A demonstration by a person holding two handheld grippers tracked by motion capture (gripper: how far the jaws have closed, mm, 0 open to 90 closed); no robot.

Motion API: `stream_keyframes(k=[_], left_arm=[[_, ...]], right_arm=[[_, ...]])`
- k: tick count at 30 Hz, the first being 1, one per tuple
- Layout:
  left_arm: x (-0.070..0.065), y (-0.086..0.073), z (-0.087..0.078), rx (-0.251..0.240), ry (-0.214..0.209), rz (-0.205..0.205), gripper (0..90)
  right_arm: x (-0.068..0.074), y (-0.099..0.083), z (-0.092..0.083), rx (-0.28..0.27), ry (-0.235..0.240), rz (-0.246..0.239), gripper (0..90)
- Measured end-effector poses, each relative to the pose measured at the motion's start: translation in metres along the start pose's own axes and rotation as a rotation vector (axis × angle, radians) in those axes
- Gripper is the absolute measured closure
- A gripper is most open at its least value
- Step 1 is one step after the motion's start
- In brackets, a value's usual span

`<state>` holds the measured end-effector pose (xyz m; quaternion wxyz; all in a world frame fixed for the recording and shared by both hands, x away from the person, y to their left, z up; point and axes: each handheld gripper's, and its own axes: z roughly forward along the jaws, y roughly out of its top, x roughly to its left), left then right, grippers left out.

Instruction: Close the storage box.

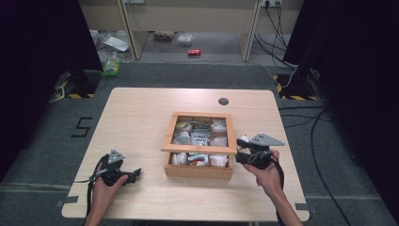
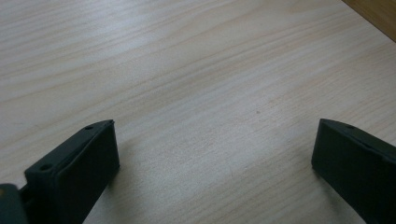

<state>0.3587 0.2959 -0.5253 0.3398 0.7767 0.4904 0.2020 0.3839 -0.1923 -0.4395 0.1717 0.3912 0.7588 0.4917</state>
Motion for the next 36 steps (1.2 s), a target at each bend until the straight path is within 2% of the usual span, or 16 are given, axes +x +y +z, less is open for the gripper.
stream_keyframes(k=[4, 11, 14, 18, 23, 26, 31, 36], left_arm=[[0.0, 0.0, 0.0, 0.0, 0.001, 0.001, 0.1], [0.0, 0.0, 0.0, 0.0, 0.001, 0.001, 0.1], [0.0, 0.0, 0.0, 0.0, 0.001, 0.001, 0.1], [0.0, 0.0, 0.0, 0.0, 0.001, 0.001, 0.0], [0.0, 0.0, 0.0, 0.0, 0.001, 0.001, 0.1], [0.0, 0.0, 0.0, 0.0, 0.001, 0.001, 0.1], [0.0, 0.0, 0.0, 0.0, 0.001, 0.001, 0.1], [0.0, 0.0, 0.0, 0.0, 0.0, 0.0, 0.0]], right_arm=[[-0.001, -0.001, 0.0, 0.005, -0.001, -0.006, 49.9], [-0.005, -0.005, -0.001, 0.017, 0.002, 0.017, 49.7], [-0.008, -0.008, 0.0, 0.018, 0.019, 0.037, 49.8], [-0.011, -0.011, 0.001, 0.027, 0.029, 0.032, 49.8], [-0.009, -0.013, 0.003, 0.036, 0.007, 0.008, 50.1], [-0.01, -0.013, 0.003, 0.034, 0.013, 0.012, 50.0], [-0.014, -0.017, 0.005, 0.047, -0.004, 0.017, 50.1], [-0.023, -0.024, 0.007, 0.067, -0.051, 0.032, 49.0]])
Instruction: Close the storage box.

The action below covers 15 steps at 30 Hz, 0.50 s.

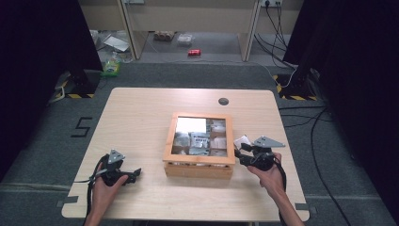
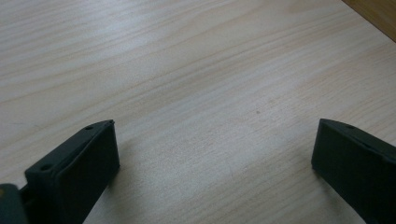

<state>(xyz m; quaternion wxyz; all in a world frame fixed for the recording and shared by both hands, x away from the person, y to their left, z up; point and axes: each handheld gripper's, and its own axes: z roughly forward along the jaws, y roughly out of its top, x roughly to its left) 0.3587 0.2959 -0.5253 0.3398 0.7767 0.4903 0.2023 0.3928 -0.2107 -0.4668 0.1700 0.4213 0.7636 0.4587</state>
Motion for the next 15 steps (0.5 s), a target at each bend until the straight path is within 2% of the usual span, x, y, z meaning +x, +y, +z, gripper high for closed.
stream_keyframes(k=[2, 5, 10, 15], left_arm=[[0.0, 0.0, 0.0, 0.0, 0.0, 0.001, 0.0], [0.0, 0.0, 0.0, 0.0, -0.001, 0.0, 0.1], [0.0, 0.0, 0.0, 0.0, -0.001, 0.001, 0.1], [0.0, 0.0, 0.0, 0.0, -0.001, 0.001, 0.1]], right_arm=[[-0.006, -0.001, -0.001, -0.039, 0.026, 0.077, 49.1], [-0.007, 0.003, -0.006, -0.046, -0.027, 0.018, 48.2], [-0.011, 0.004, -0.009, -0.036, -0.071, 0.022, 45.9], [-0.018, 0.001, -0.009, -0.014, -0.098, 0.054, 42.5]])
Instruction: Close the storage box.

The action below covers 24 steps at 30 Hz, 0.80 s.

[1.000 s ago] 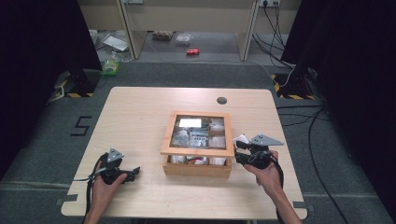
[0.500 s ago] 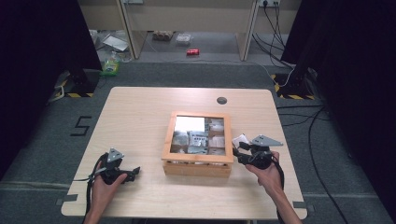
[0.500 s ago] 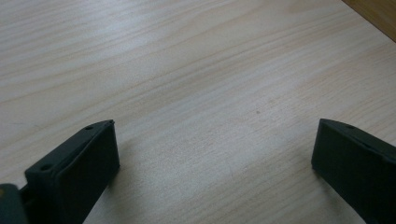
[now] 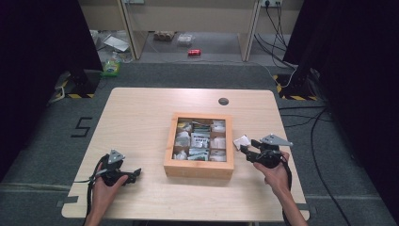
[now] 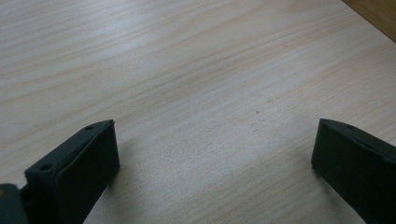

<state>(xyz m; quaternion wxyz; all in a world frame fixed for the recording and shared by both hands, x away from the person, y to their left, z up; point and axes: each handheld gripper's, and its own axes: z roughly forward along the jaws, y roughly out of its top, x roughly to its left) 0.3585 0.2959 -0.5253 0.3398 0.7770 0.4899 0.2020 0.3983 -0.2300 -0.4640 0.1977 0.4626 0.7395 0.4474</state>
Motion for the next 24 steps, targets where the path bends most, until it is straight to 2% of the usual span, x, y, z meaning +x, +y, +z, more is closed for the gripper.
stream_keyframes(k=[14, 19, 24], left_arm=[[0.0, 0.0, 0.0, 0.0, 0.0, 0.0, 0.0], [0.0, 0.0, 0.0, 0.0, 0.0, 0.0, 0.1], [0.0, 0.0, 0.0, 0.0, 0.0, 0.0, 0.0]], right_arm=[[-0.035, -0.014, 0.001, 0.064, -0.084, 0.079, 33.7], [-0.043, -0.02, 0.003, 0.095, -0.095, 0.101, 31.2], [-0.047, -0.024, 0.006, 0.127, -0.101, 0.1, 28.6]])
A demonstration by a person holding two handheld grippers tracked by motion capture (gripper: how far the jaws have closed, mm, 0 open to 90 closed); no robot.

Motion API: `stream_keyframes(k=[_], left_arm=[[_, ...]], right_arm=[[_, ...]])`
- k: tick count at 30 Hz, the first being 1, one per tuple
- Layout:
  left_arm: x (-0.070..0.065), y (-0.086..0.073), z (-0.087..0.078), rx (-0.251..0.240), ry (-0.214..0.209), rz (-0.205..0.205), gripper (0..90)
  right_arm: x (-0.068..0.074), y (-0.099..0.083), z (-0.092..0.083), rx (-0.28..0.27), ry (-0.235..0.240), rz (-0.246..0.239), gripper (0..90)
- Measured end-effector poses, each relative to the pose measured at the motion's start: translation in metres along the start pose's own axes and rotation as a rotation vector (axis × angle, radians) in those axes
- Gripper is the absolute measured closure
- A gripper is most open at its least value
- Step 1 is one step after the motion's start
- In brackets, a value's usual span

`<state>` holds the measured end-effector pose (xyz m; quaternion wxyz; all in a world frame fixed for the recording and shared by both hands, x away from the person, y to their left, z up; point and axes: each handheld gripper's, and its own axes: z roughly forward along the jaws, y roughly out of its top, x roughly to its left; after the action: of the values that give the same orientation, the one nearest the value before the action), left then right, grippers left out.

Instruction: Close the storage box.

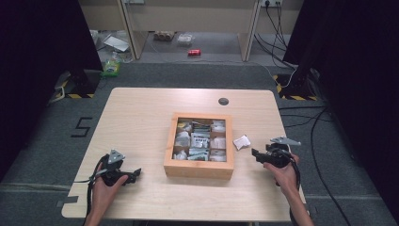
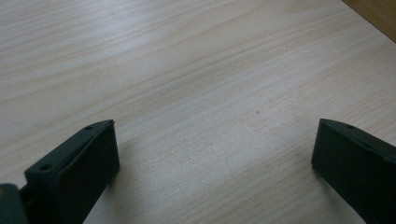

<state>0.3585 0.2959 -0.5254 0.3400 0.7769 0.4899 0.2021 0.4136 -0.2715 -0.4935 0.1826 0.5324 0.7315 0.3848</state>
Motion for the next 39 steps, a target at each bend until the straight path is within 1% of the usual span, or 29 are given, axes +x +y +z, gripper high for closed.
stream_keyframes(k=[4, 6, 8, 16, 18, 20, 22, 23, 39], left_arm=[[0.0, 0.0, 0.0, 0.0, 0.0, 0.0, 0.0], [0.0, 0.0, 0.0, 0.0, 0.0, 0.0, 0.1], [0.0, 0.0, 0.0, 0.0, 0.0, 0.0, 0.0], [0.0, 0.0, 0.0, 0.0, 0.0, 0.0, 0.0], [0.0, 0.0, 0.0, 0.0, 0.0, 0.0, 0.0], [0.0, 0.0, 0.0, 0.0, 0.0, 0.0, 0.0], [0.0, 0.0, 0.0, 0.0, -0.001, 0.0, 0.0], [0.0, 0.0, 0.0, 0.0, -0.001, 0.0, 0.0], [0.0, 0.0, 0.0, 0.002, -0.004, 0.0, 0.0]], right_arm=[[-0.002, -0.004, 0.004, 0.026, -0.016, 0.008, 27.4], [-0.004, -0.006, 0.005, 0.035, -0.028, -0.003, 26.4], [-0.006, -0.007, 0.007, 0.038, -0.035, 0.002, 25.0], [-0.007, -0.011, 0.011, 0.055, -0.05, -0.006, 21.7], [-0.006, -0.012, 0.012, 0.057, -0.054, -0.03, 19.6], [-0.004, -0.013, 0.013, 0.068, -0.06, -0.076, 16.0], [-0.001, -0.015, 0.015, 0.073, -0.076, -0.132, 12.5], [0.0, -0.014, 0.016, 0.076, -0.073, -0.139, 11.9], [0.001, -0.014, 0.016, 0.078, -0.072, -0.135, 11.2]])
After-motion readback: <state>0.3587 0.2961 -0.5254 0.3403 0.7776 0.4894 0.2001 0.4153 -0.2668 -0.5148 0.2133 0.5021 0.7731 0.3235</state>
